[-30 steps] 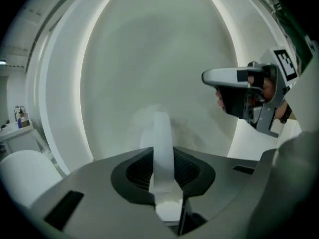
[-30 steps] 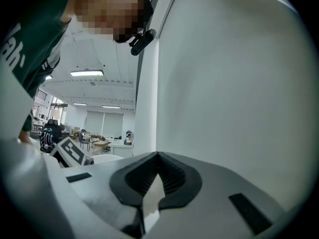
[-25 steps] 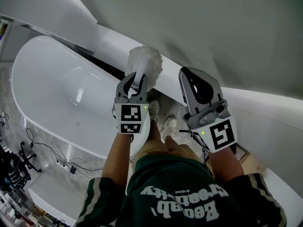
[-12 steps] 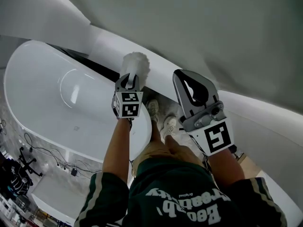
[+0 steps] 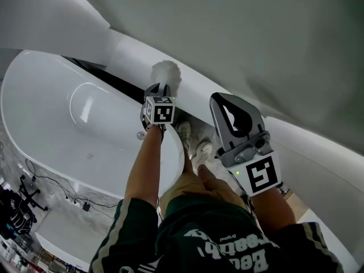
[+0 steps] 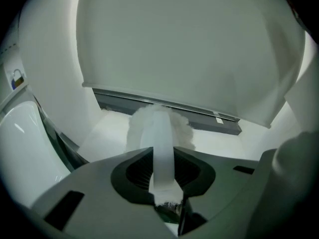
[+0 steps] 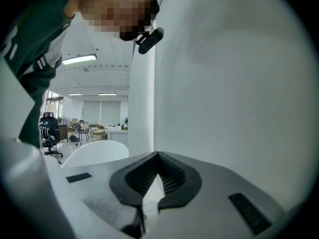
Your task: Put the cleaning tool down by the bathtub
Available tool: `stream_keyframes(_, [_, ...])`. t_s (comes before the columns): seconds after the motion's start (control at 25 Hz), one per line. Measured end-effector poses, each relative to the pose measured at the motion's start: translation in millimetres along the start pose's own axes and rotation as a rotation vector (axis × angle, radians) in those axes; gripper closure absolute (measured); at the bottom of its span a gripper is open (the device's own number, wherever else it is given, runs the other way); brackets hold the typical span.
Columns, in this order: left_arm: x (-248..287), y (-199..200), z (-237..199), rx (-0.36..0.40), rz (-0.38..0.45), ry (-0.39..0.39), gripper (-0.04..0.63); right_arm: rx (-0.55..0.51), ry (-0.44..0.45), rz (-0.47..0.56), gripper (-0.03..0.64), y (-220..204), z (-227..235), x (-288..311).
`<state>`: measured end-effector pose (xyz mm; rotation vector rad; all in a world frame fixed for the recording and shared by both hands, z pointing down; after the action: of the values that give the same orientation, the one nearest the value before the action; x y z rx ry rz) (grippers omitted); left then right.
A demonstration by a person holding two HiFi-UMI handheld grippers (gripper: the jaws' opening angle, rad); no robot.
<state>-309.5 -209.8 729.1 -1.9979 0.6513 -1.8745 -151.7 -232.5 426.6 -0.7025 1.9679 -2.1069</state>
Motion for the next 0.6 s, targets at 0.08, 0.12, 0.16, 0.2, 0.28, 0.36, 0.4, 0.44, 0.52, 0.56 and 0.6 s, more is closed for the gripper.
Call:
stream_keyframes(0.08, [15, 0, -7, -0.013, -0.023, 0.000, 0.499, 0.000, 0.005, -0.011, 0.601, -5, 0, 9])
stream_keyframes(0.12, [23, -1, -10, -0.020, -0.033, -0.001, 0.500, -0.002, 0.007, -0.015, 0.601, -8, 0, 12])
stream_keyframes(0.16, [29, -2, -12, -0.026, -0.042, -0.002, 0.499, -0.003, 0.008, -0.020, 0.601, -11, 1, 15])
stream_keyframes(0.2, [35, -3, -14, -0.031, -0.053, -0.003, 0.500, -0.002, 0.008, -0.027, 0.601, -13, 1, 16])
stream_keyframes(0.28, [44, -7, -13, -0.036, -0.075, -0.003, 0.499, -0.002, 0.009, -0.038, 0.601, -16, 1, 14])
stream_keyframes(0.36, [53, -12, -10, -0.038, -0.097, -0.001, 0.499, -0.002, 0.009, -0.040, 0.601, -20, 4, 10])
stream_keyframes(0.4, [57, -13, -9, -0.039, -0.105, 0.000, 0.499, -0.001, 0.009, -0.041, 0.601, -21, 5, 9])
stream_keyframes(0.44, [61, -13, -8, -0.041, -0.108, 0.001, 0.499, 0.000, 0.007, -0.044, 0.601, -23, 6, 8])
stream_keyframes(0.52, [69, -11, -12, -0.046, -0.113, 0.004, 0.499, 0.000, 0.009, -0.054, 0.601, -26, 7, 13])
stream_keyframes(0.56, [73, -10, -16, -0.050, -0.121, 0.002, 0.499, -0.001, 0.012, -0.060, 0.601, -27, 7, 17])
stream_keyframes(0.6, [76, -11, -18, -0.054, -0.132, 0.000, 0.499, -0.002, 0.014, -0.068, 0.601, -29, 7, 20])
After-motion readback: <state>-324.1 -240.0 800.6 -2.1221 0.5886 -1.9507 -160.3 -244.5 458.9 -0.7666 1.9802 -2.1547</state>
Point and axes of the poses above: the fingertips, and each gripper's own axes: x forward along the fingers, z to its right, y out of its top, the point moved 7 cm from there along -x, backward along the fingers, and after that the axes turned 1 degree about y, right-handed, at the moved point
